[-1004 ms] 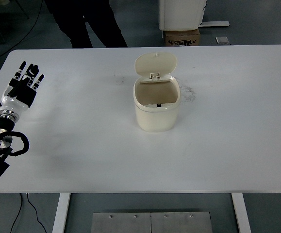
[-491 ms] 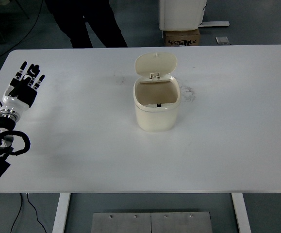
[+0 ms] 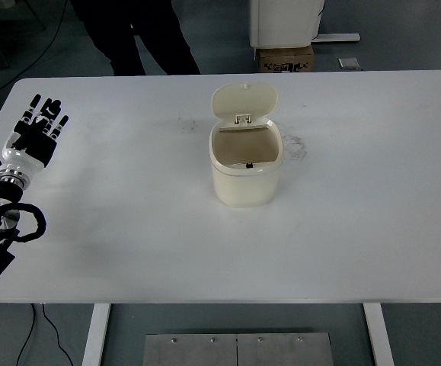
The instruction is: Close trash bin
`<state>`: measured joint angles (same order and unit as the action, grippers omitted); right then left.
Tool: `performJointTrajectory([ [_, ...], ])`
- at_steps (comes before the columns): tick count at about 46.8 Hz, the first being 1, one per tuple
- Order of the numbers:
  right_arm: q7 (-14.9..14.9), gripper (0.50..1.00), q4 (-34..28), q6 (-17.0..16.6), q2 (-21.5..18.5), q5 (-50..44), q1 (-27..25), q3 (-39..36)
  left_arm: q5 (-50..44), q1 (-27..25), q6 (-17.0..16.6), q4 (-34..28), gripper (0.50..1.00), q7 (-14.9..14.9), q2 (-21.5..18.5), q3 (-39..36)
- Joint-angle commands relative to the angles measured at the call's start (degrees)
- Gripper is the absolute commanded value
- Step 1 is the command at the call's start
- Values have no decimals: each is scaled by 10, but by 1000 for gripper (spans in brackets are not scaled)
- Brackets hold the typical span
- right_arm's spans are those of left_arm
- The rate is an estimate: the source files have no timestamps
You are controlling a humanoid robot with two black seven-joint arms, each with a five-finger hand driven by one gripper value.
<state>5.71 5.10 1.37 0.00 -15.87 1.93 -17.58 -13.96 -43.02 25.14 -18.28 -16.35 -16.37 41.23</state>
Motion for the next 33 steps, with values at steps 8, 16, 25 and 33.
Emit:
performJointTrajectory([
  [8, 0, 991, 0, 0, 0, 1, 0, 0, 1, -6, 0, -1, 1000, 0, -2, -1],
  [16, 0, 991, 0, 0, 0, 1, 0, 0, 9, -31, -7, -9, 1000, 6, -6, -6],
  [25, 0, 991, 0, 0, 0, 0, 0, 0, 96, -68, -39, -65, 1000, 9, -31, -34],
  [33, 0, 991, 0, 0, 0, 0, 0, 0, 126, -116, -65, -126, 1000, 10, -57, -124],
])
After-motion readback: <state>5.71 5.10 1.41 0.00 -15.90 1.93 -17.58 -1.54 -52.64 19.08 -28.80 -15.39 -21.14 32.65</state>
